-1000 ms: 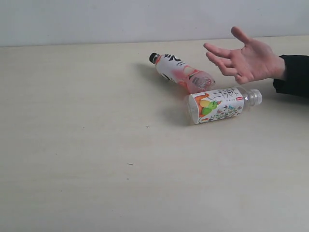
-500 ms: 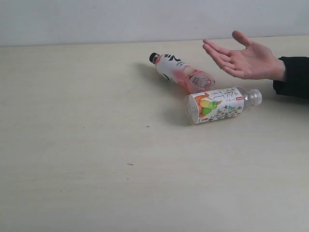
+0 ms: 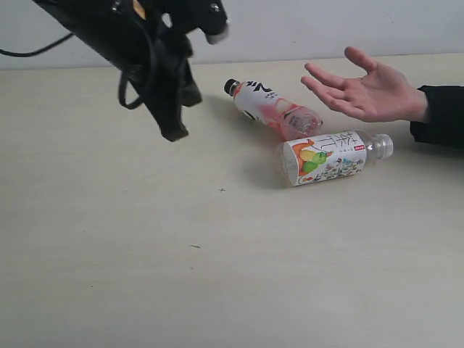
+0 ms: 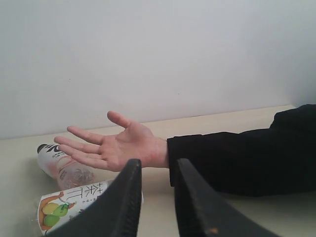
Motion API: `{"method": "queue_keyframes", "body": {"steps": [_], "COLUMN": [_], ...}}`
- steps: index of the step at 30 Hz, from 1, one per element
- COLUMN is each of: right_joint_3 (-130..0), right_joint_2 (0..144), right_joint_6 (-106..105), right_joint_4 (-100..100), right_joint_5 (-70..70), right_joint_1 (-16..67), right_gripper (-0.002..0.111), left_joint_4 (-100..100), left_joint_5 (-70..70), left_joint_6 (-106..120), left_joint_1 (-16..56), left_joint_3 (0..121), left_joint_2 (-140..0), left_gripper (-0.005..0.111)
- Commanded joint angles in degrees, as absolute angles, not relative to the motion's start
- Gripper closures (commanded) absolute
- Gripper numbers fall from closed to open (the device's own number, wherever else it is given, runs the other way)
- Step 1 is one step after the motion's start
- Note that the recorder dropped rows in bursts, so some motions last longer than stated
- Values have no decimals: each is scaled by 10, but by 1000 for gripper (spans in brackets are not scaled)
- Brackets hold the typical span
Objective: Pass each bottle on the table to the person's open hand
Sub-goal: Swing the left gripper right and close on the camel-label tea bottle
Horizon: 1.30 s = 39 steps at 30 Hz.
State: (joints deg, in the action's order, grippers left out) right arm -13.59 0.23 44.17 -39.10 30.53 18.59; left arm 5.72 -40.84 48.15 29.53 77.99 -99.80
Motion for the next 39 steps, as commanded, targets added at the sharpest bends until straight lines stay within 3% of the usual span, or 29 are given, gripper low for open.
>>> {"method": "queue_keyframes", "body": {"steps": [1, 10, 24, 32, 35, 36, 37, 38, 39], "right_joint_3": [-135, -135, -135, -135, -135, -135, -135, -135, -135], "right_joint_2": [0, 0, 0, 0, 0, 0, 0, 0, 0], "right_joint_6": [440, 440, 440, 440, 440, 440, 440, 440, 440], "right_joint_4": [-392, -392, -392, -392, -392, -392, -392, -392, -392], "right_joint_5": [302, 302, 302, 302, 302, 302, 302, 302, 302], "right_joint_1": [187, 187, 187, 187, 187, 187, 187, 187, 187], "right_gripper": [83, 83, 83, 83, 83, 83, 83, 83, 83], "left_joint_4": [186, 233, 118, 114, 114, 114, 114, 114, 113], "left_joint_5": [-407, -287, -356, -421, -417, -414, -415, -413, -413], "left_joint_6": [602, 604, 391, 383, 383, 383, 383, 383, 383], "left_joint_1": [339, 412, 422, 422, 422, 422, 422, 422, 422], "left_joint_3": [788, 801, 990, 1067, 1067, 1067, 1067, 1067, 1067], "left_joint_2": [-1021, -1072, -1217, -1277, -1278, -1278, -1278, -1278, -1279], "left_gripper": [107, 107, 107, 106, 97, 82, 76, 59, 55]}}
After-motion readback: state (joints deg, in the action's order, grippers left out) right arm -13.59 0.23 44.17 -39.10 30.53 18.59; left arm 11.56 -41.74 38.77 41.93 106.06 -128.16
